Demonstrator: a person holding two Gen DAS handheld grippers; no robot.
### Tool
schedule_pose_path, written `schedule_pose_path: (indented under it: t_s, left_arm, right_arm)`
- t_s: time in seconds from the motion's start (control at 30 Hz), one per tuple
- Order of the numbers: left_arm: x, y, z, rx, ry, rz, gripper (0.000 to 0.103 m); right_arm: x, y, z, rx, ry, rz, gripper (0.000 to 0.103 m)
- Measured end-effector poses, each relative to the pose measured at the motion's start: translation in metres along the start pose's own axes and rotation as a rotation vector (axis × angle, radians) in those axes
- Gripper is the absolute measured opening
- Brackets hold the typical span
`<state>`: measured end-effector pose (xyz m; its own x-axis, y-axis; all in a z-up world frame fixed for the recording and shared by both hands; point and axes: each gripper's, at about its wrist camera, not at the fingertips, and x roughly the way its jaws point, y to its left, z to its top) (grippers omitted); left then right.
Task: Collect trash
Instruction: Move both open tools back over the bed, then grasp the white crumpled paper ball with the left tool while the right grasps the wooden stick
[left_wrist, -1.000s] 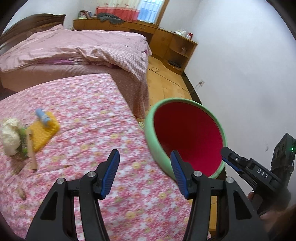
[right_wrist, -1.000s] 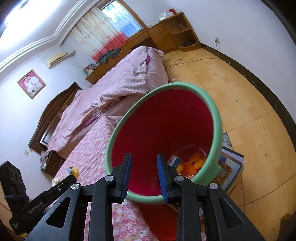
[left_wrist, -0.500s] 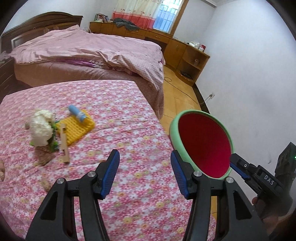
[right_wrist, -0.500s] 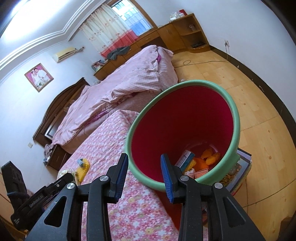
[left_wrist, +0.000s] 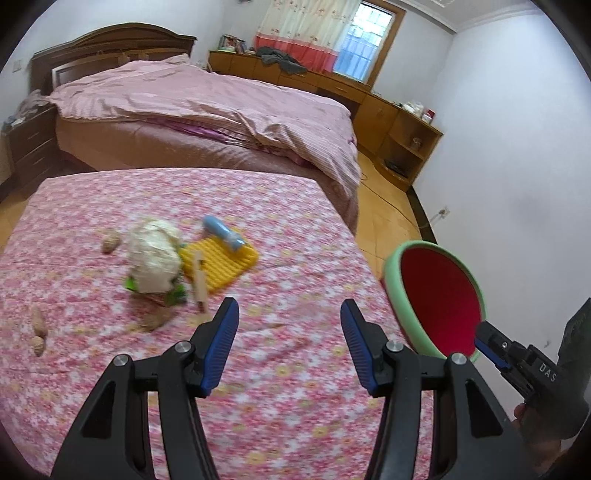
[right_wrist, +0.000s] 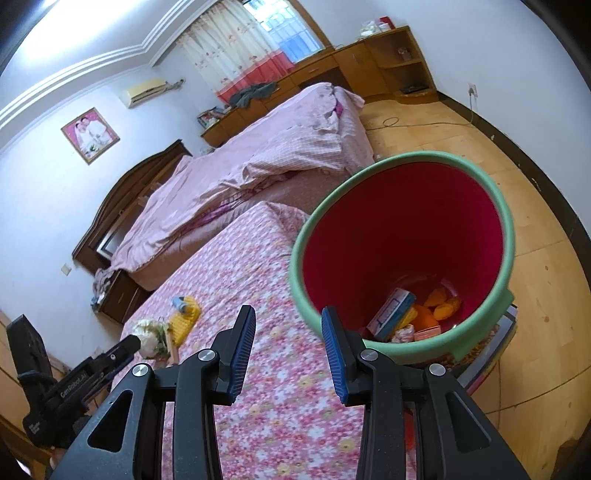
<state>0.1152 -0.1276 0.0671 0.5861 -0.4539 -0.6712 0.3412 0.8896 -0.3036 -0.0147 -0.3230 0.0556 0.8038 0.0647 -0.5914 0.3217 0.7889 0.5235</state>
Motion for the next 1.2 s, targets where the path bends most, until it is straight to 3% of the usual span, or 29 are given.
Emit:
schedule_pose_path:
  t_s: [0.27, 0.53, 0.8, 0.87, 1.03, 1.2]
  left_arm:
    - [-0.001, 0.040, 0.017, -0.029, -0.033, 0.079, 0.057]
    - [0.023, 0.077, 0.035, -0.049, -0.017, 0.166, 0.057]
    - [0.052, 0.101, 0.040, -0.071, 0.020, 0.169, 0.056]
    - [0.057, 0.106, 0.040, -0.088, 0.031, 0.164, 0.046]
    - [0.059, 0.116, 0.037, -0.111, 0.019, 0.105, 0.042]
    - [0.038, 0.122, 0.037, -0.154, -0.031, 0.040, 0.042]
  right_arm:
    - [0.016, 0.016, -0.001, -0.031, 0.030, 0.000, 0.038]
    - [0.037, 0.031, -0.002, -0.057, 0.080, -0.015, 0.038]
    - [0.056, 0.052, 0.001, -0.106, 0.114, -0.025, 0.038]
    - [0.061, 0.059, 0.001, -0.124, 0.121, -0.024, 0.038]
    - [0.073, 0.080, 0.001, -0.177, 0.140, -0.018, 0.038]
    - [0.089, 0.101, -0.003, -0.225, 0.169, -0.003, 0.038]
